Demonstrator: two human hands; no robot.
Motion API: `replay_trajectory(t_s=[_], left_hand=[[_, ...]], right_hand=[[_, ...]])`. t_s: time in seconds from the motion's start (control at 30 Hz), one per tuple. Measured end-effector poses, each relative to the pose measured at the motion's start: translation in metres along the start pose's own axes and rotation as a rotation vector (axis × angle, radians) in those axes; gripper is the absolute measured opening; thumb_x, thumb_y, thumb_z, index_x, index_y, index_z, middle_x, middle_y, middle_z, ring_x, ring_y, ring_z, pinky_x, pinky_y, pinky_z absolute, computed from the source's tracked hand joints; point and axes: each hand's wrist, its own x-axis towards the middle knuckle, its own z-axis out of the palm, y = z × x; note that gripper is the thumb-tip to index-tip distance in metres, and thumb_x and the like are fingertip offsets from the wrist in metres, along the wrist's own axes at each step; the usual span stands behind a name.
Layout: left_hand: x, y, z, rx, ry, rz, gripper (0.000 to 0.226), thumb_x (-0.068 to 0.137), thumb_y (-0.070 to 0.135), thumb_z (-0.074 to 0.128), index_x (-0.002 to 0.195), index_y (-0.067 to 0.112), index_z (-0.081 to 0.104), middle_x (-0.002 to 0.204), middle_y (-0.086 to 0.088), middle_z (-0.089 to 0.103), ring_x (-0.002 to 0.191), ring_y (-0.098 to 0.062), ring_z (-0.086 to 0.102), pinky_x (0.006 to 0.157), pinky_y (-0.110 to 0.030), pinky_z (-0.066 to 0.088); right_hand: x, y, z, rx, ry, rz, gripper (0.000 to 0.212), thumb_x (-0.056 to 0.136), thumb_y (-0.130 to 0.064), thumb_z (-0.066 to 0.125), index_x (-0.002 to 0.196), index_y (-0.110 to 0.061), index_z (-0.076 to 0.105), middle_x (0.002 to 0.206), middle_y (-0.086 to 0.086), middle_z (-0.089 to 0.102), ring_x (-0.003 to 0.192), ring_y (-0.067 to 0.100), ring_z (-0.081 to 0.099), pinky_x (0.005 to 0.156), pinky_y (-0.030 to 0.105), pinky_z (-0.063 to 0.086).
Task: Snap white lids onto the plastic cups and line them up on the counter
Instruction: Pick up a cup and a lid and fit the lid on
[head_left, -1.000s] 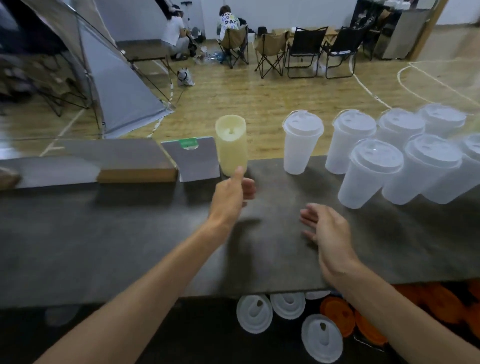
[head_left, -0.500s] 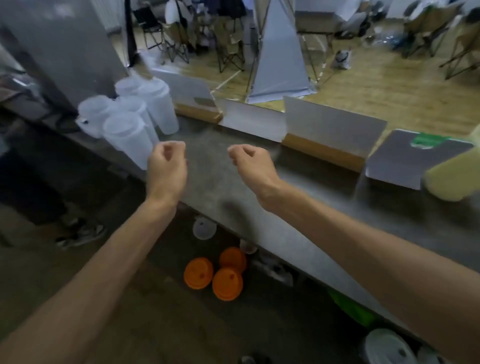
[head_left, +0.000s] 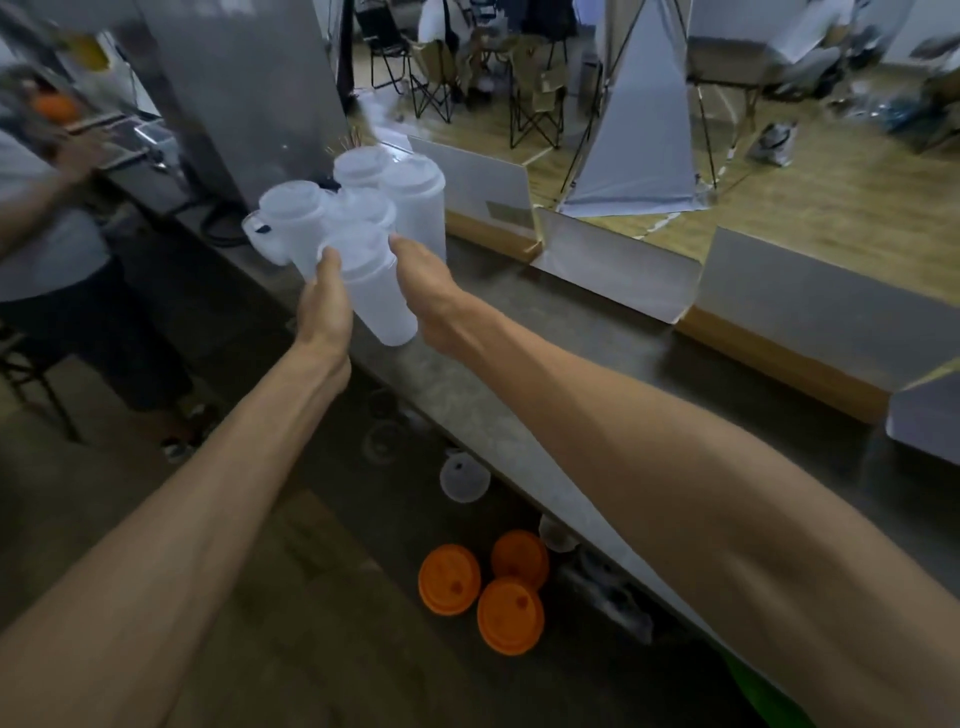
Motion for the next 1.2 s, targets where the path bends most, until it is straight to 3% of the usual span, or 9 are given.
replay_trajectory(t_s=[0.07,0.17,0.27,0.37,0.47,0.73,0.87,1.0,1.2], left_hand=[[-0.013,-0.003,0.009,-0.013,-0.022,0.038,0.051,0.098,0.054,0.043,0.14,0.027,0.053,0.121,0.005,0.07,0.108,-0.011,0.068,0.083,-0.026,0.054],[-0.04,-0.003,0.034,-0.012,-0.084,0.096,0.053,0.1,0.056,0.041,0.143,0.025,0.048,0.121,0.004,0.068,0.103,-0.005,0.069,0.077,-0.019,0.057],[-0.072,0.006,0.077,0.034,-0.177,0.106,0.033,0.105,0.047,0.04,0.114,0.026,0.063,0.1,0.009,0.07,0.079,0.004,0.069,0.058,-0.011,0.05],[-0.111,0.015,0.132,0.039,-0.32,0.089,0.036,0.098,0.035,0.056,0.098,0.001,0.066,0.086,-0.003,0.066,0.075,-0.011,0.06,0.066,-0.026,0.047],[-0.172,0.022,0.194,-0.081,-0.543,0.016,0.031,0.084,0.035,0.062,0.091,0.005,0.065,0.077,-0.002,0.064,0.066,-0.011,0.058,0.058,-0.024,0.046],[-0.336,0.025,0.316,-0.244,-0.838,-0.221,0.062,0.076,0.049,0.055,0.114,0.002,0.059,0.097,-0.01,0.071,0.083,-0.018,0.068,0.071,-0.037,0.052],[-0.379,0.023,0.342,-0.221,-0.924,-0.216,0.046,0.079,0.046,0.055,0.101,0.008,0.069,0.1,-0.013,0.073,0.089,-0.022,0.066,0.077,-0.038,0.049],[-0.4,0.019,0.352,-0.216,-0.924,-0.243,0.03,0.089,0.029,0.059,0.094,0.002,0.072,0.089,-0.009,0.072,0.081,-0.02,0.065,0.07,-0.034,0.047],[-0.412,0.019,0.355,-0.161,-0.944,-0.272,0.033,0.072,0.034,0.062,0.083,0.006,0.075,0.078,-0.005,0.07,0.069,-0.017,0.062,0.062,-0.029,0.045]], right_hand=[[-0.007,0.003,-0.013,0.015,0.052,-0.026,0.038,0.107,-0.033,0.04,0.136,-0.012,0.051,0.121,0.004,0.056,0.098,0.016,0.054,0.085,0.034,0.041],[-0.027,0.012,-0.05,0.005,0.162,-0.054,0.048,0.103,-0.035,0.048,0.145,-0.012,0.045,0.135,0.006,0.056,0.114,0.02,0.056,0.089,0.033,0.043],[-0.063,0.018,-0.11,0.001,0.274,-0.056,0.044,0.102,-0.038,0.049,0.14,-0.016,0.049,0.133,0.006,0.058,0.116,0.023,0.058,0.087,0.034,0.047],[-0.117,0.026,-0.176,0.03,0.407,-0.005,0.044,0.099,-0.041,0.055,0.136,-0.017,0.054,0.129,0.005,0.062,0.112,0.022,0.061,0.095,0.04,0.051],[-0.179,0.036,-0.236,0.136,0.523,0.016,0.029,0.097,-0.036,0.06,0.119,-0.017,0.064,0.116,0.006,0.07,0.106,0.024,0.068,0.09,0.04,0.055],[-0.325,0.046,-0.358,0.232,0.899,-0.077,0.018,0.094,-0.021,0.06,0.102,-0.007,0.068,0.098,0.017,0.07,0.086,0.027,0.066,0.075,0.037,0.05],[-0.37,0.057,-0.384,0.207,1.014,-0.083,0.022,0.091,-0.025,0.061,0.098,-0.008,0.072,0.084,0.003,0.076,0.074,0.015,0.071,0.067,0.029,0.053],[-0.391,0.07,-0.392,0.173,1.069,-0.101,0.024,0.076,-0.032,0.062,0.091,-0.019,0.075,0.085,-0.004,0.078,0.084,0.015,0.073,0.08,0.032,0.057],[-0.404,0.086,-0.392,0.174,1.087,-0.095,0.02,0.094,-0.016,0.055,0.09,-0.019,0.075,0.083,-0.008,0.078,0.082,0.008,0.072,0.079,0.031,0.057]])
